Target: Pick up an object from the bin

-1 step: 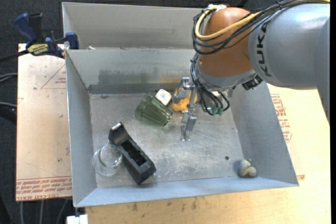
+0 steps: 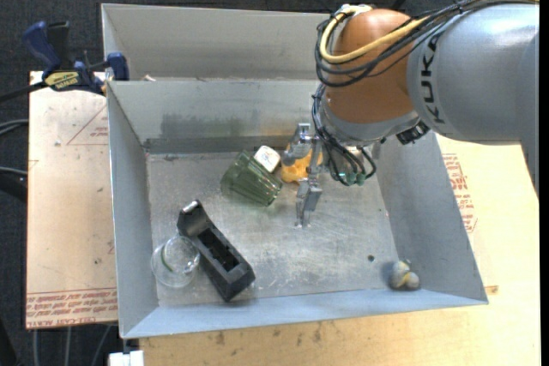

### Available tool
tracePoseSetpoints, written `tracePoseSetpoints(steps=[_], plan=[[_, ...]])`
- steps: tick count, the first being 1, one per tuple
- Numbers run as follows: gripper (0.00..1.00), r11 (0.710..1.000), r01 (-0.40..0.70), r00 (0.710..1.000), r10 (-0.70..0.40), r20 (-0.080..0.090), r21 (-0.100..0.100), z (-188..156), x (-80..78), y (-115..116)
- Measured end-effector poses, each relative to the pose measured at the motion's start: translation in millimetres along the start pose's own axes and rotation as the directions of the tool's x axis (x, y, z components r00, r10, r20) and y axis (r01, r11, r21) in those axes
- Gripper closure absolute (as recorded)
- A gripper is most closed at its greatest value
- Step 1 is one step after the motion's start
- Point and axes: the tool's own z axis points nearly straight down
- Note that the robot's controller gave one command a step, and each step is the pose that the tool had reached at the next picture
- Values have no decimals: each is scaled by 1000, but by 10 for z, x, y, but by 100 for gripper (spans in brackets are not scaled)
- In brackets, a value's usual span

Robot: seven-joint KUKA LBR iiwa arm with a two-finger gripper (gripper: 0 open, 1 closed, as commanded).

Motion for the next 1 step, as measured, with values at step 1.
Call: tracePoseSetpoints(steps=[1], plan=[[0,999,45,999,-45,8,0,232,-301,-101]])
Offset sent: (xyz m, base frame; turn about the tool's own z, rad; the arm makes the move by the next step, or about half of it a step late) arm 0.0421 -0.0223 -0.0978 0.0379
